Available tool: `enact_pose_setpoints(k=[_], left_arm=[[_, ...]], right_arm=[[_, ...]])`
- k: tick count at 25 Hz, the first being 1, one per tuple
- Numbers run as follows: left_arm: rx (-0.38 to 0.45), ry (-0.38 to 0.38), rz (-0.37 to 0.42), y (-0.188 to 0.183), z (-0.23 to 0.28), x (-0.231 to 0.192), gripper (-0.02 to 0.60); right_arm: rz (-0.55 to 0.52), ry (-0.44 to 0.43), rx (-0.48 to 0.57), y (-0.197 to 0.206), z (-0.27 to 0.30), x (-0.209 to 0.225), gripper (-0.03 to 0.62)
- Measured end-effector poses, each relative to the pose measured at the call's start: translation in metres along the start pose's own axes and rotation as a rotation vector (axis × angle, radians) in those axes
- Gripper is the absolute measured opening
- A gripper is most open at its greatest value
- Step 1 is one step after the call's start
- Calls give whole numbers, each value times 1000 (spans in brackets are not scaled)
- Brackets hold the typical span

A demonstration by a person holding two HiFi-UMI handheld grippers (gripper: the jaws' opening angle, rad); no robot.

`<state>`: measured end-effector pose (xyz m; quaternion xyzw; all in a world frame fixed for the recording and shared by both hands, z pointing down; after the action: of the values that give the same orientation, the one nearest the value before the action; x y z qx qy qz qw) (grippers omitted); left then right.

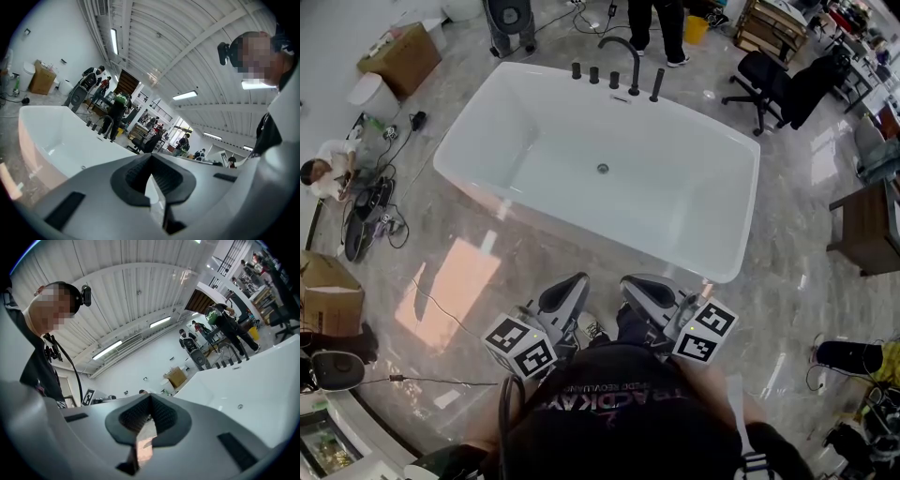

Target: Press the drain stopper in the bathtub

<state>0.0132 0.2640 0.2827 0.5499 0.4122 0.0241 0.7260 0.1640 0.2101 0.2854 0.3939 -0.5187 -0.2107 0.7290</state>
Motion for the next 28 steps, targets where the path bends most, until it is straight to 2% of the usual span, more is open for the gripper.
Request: enact_pose_setpoints(k=[11,28], left_arm=[[4,-3,15,-3,1,-1,8],[30,-39,-17,4,-17,-5,8]], right_arm=[[-5,-1,7,-3,0,3,11],[-8,-19,-34,6,12,-8,11]])
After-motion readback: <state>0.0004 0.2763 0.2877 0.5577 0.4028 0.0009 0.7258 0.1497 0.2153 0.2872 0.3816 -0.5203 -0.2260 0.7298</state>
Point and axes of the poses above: the fingertips, and each gripper's own axes: z forward along the fingers, x to its right, y out of its underside, the point moved 6 cm from there along -z, backward along the fingers, and after that the axes turned 13 degrees about y, right-handed, at the moved point
